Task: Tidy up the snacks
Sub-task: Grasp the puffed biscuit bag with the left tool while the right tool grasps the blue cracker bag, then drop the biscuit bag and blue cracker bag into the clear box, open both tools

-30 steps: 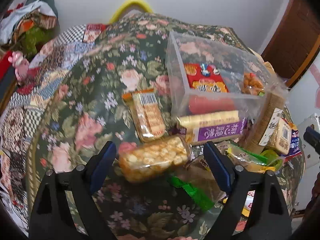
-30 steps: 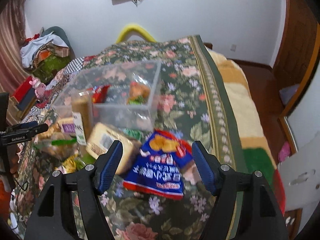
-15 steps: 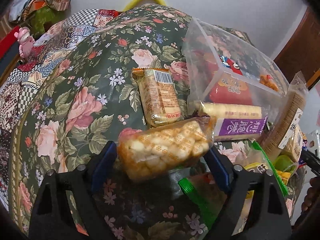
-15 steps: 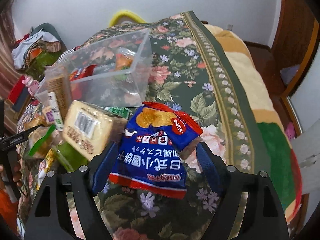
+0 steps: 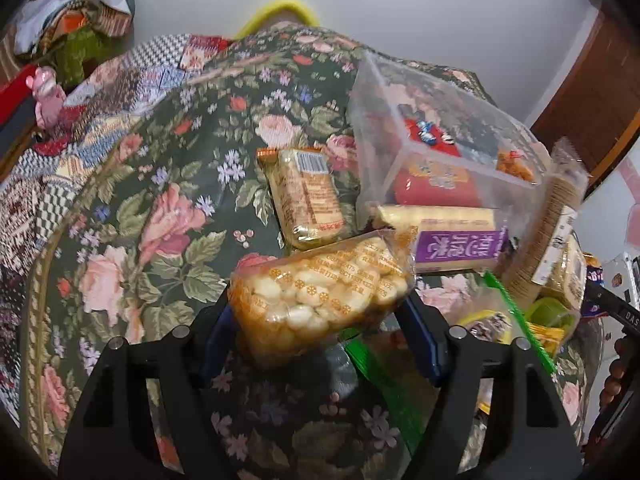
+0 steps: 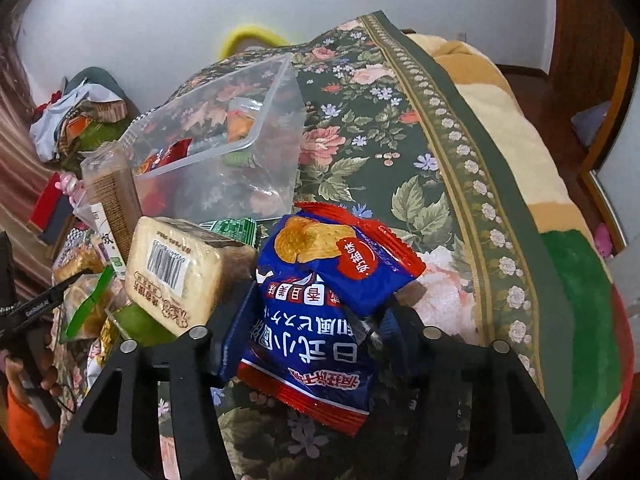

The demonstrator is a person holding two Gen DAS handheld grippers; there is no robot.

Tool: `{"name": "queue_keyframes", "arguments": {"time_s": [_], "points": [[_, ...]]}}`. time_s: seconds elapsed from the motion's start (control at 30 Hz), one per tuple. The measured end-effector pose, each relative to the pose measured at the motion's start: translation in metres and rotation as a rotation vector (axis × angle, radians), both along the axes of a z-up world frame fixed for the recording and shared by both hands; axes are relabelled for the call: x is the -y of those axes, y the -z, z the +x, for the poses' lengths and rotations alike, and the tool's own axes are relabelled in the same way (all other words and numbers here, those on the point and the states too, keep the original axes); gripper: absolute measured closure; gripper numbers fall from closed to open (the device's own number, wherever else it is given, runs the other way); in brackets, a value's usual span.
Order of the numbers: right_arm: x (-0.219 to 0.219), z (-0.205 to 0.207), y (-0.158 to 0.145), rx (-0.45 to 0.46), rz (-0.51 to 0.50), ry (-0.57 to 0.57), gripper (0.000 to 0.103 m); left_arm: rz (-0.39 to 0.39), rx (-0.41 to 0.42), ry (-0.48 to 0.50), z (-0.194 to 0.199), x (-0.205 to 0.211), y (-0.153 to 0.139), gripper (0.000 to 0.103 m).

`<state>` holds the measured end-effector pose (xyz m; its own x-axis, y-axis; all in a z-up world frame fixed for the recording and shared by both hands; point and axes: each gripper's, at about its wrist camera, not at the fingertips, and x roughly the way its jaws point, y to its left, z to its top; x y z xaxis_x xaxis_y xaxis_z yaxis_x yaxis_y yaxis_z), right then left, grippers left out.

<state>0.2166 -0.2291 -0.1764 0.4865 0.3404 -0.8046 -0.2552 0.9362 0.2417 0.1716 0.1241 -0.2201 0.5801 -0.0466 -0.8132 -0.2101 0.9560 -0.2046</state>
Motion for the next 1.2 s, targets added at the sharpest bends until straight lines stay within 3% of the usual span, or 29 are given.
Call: {"name": "queue_keyframes", "arguments": {"time_s": [0.2,0.63,0.93,1.2], "points": [[0.006,-0.003,-0.016,0.044,0.001,0.011,0.063,0.027,0.059,0.022,-0.01,0.005,-0.027,0.029],[0.013,-0.003,-0.065,0.184,0.0,0.017,0.063,0.054,0.174,0.051,-0.007,0.017,-0.08,0.029],[-0.003,0.018,-0.095,0.285,0.021,-0.012,0.063,0.062,0.223,0.103,0.023,0.036,-0.097,0.029],[-0.031,0.042,-0.103,0.316,0.063,-0.054,0.063,0.078,0.226,0.153,0.063,0.054,-0.098,0.029]]}}
